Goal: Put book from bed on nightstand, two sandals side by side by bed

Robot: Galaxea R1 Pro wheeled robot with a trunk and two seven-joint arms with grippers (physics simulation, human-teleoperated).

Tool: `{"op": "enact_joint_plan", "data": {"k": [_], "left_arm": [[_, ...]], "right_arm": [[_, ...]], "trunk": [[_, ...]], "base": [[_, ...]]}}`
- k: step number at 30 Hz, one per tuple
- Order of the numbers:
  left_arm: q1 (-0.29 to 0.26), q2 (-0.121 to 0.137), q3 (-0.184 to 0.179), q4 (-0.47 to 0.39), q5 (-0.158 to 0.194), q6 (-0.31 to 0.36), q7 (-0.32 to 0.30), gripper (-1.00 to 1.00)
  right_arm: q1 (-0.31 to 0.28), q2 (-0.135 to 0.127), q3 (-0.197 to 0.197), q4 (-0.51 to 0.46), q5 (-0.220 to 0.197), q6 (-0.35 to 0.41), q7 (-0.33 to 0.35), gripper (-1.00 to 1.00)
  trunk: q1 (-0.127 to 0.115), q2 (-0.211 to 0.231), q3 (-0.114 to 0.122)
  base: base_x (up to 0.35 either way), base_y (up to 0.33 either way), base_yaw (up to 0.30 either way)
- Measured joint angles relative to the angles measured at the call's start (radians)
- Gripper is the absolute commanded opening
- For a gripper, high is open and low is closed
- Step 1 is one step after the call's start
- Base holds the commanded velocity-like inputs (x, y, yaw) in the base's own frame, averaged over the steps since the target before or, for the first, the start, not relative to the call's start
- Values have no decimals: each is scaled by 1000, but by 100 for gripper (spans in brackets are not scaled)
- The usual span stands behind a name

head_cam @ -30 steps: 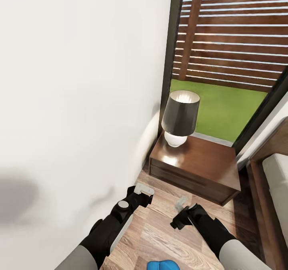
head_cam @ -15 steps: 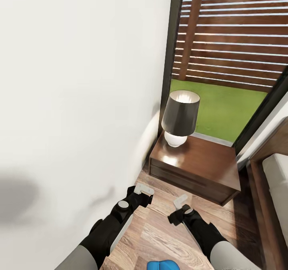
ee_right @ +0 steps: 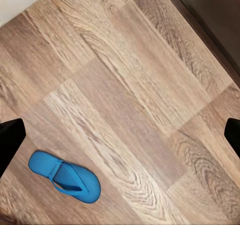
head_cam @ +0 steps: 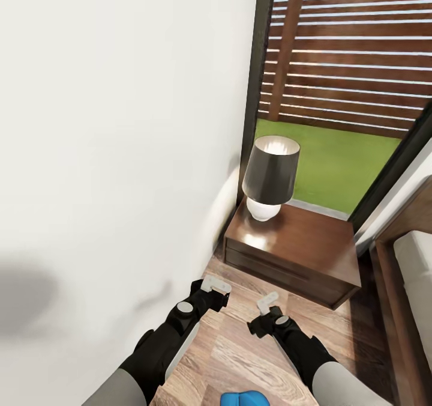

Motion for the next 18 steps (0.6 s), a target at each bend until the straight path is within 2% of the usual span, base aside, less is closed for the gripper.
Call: {"op": "enact_joint_plan", "data": {"k": [18], "left_arm": [[0, 0, 0, 1, 0, 0, 0, 100]], "right_arm": [[-1, 5, 4, 5, 1, 3, 5, 100]], "trunk": [[0, 0, -24]], "base": [[0, 0, 0]]}}
